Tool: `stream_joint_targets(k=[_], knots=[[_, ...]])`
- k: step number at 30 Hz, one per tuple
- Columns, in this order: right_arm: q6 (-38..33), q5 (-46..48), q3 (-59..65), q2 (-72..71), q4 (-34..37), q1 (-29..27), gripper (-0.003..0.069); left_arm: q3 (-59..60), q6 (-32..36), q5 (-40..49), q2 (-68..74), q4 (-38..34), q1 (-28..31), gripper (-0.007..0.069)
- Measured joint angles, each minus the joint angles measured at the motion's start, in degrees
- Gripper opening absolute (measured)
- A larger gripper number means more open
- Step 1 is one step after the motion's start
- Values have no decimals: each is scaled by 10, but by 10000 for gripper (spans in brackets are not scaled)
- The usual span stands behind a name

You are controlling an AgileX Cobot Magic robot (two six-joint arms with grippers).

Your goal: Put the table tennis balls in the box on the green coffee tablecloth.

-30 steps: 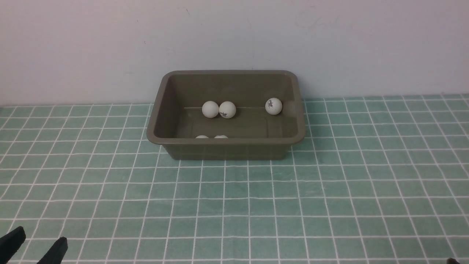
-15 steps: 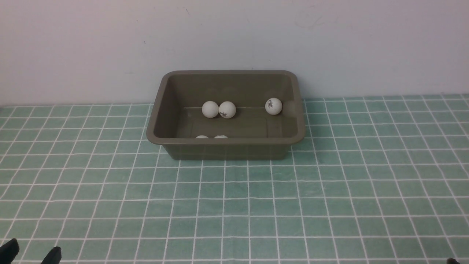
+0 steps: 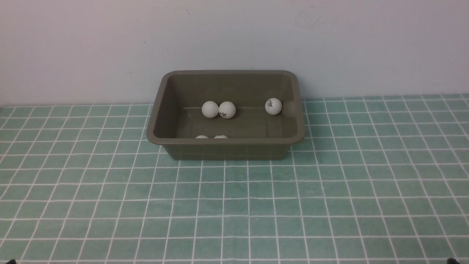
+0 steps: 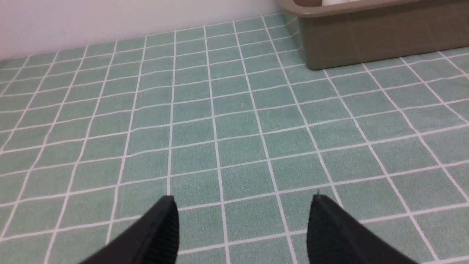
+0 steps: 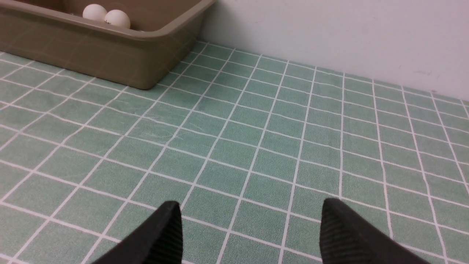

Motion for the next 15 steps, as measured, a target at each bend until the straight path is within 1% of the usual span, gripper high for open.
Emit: stream_joint_targets(k=[2,8,15], knots=[[0,0,0,0,0,0,461,0,-18,0,0,15,-8,426],[0,0,0,0,0,0,461,0,-107,3,0,90,-22,426],[0,0,0,0,0,0,461,0,-114,5,0,95,-22,426]])
